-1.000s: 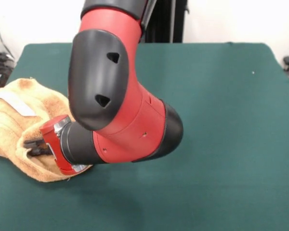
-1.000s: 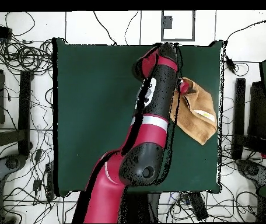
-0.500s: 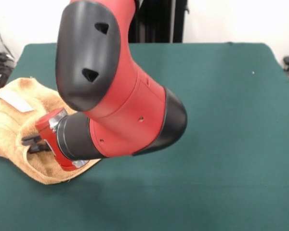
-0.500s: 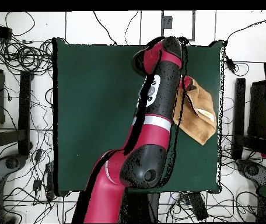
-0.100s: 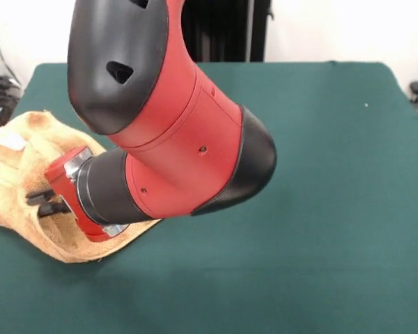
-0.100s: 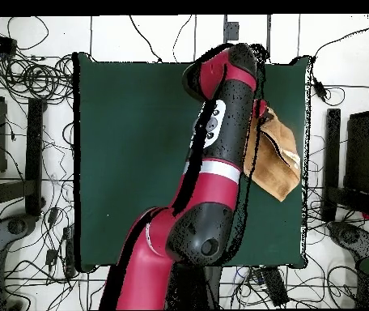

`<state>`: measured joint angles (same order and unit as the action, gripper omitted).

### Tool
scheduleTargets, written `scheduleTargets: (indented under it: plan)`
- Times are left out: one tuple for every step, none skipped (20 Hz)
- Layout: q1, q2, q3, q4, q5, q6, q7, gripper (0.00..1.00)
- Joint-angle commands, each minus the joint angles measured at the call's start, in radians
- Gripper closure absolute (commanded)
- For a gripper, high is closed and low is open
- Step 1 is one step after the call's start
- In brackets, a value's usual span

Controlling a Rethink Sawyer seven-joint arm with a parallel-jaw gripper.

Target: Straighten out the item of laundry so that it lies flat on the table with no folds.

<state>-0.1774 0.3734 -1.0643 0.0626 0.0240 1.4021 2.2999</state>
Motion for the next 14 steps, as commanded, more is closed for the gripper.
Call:
scheduleTargets:
  plan:
    - [-0.017, 0.011, 0.045, -0.027, 0.055, -0.006, -0.298, 1.00]
    - [-0.018, 0.013, 0.044, -0.030, 0.053, -0.015, -0.297, 1.00]
    - [-0.024, 0.018, 0.042, -0.040, 0.055, -0.025, -0.295, 1.00]
    - [-0.030, 0.024, 0.041, -0.051, 0.058, -0.035, -0.293, 1.00]
    - [-0.036, 0.029, 0.039, -0.061, 0.060, -0.045, -0.291, 1.00]
    - [-0.039, 0.032, 0.039, -0.067, 0.061, -0.052, -0.293, 1.00]
    - [-0.042, 0.035, 0.039, -0.073, 0.062, -0.060, -0.296, 1.00]
    - [-0.046, 0.038, 0.039, -0.079, 0.063, -0.068, -0.299, 1.00]
    - [-0.049, 0.040, 0.039, -0.085, 0.064, -0.076, -0.302, 1.00]
    - [-0.051, 0.044, 0.039, -0.090, 0.065, -0.082, -0.298, 1.00]
    - [-0.054, 0.047, 0.038, -0.096, 0.066, -0.089, -0.295, 1.00]
    - [-0.057, 0.050, 0.037, -0.101, 0.067, -0.095, -0.291, 1.00]
    - [-0.059, 0.053, 0.037, -0.107, 0.068, -0.101, -0.288, 1.00]
    - [-0.059, 0.053, 0.039, -0.107, 0.067, -0.108, -0.289, 1.00]
